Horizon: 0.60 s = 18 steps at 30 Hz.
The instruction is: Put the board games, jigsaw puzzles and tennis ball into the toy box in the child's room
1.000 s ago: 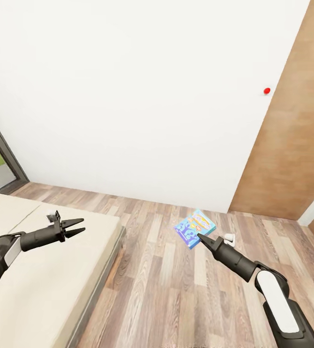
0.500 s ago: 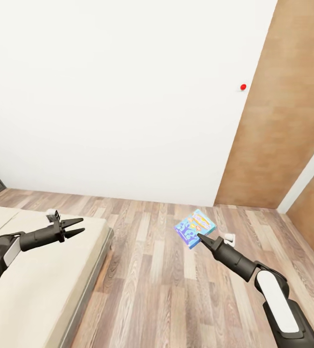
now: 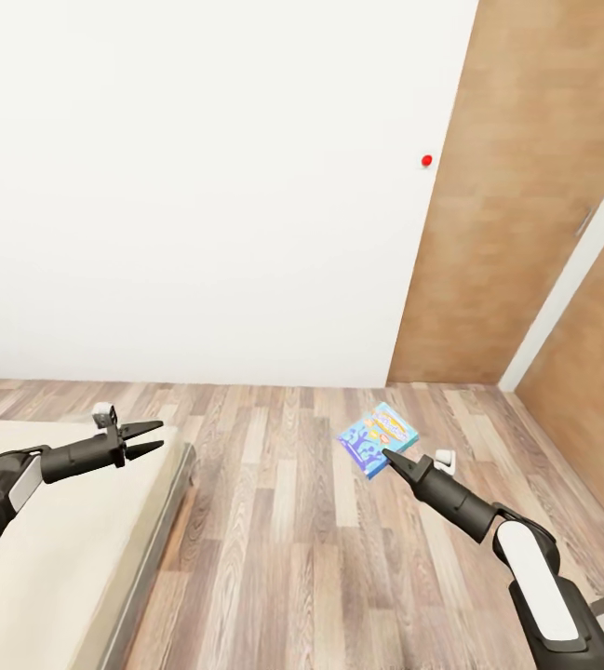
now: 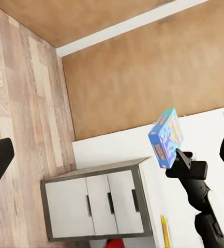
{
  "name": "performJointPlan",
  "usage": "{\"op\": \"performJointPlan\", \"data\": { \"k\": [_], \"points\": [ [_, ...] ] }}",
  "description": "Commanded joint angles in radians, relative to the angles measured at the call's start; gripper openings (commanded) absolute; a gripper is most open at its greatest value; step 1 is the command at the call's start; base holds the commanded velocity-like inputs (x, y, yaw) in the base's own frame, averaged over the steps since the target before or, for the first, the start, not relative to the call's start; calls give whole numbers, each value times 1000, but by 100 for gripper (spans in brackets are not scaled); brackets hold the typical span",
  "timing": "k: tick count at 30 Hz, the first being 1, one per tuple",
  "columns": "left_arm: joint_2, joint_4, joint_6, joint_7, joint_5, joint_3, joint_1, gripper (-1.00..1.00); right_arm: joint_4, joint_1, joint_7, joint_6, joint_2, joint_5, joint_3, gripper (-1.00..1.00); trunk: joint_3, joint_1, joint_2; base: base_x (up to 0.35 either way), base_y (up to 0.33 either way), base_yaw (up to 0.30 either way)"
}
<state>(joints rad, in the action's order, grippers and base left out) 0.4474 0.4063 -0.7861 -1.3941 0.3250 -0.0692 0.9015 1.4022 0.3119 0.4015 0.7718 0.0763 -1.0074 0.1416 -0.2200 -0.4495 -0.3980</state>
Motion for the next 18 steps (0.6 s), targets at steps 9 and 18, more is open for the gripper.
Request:
{"op": "performJointPlan", "data": {
  "k": [9,18],
  "points": [
    [1,0,-11,-3,0,0,1,100,0,1,3,6,-2,0,1,-100,-10,-1,-2,-86,0,-210],
    [2,0,-11,-3,0,0,1,100,0,1,3,6,2,0,2,-100,-16,-1,-2,-4,0,-238]
  ]
}}
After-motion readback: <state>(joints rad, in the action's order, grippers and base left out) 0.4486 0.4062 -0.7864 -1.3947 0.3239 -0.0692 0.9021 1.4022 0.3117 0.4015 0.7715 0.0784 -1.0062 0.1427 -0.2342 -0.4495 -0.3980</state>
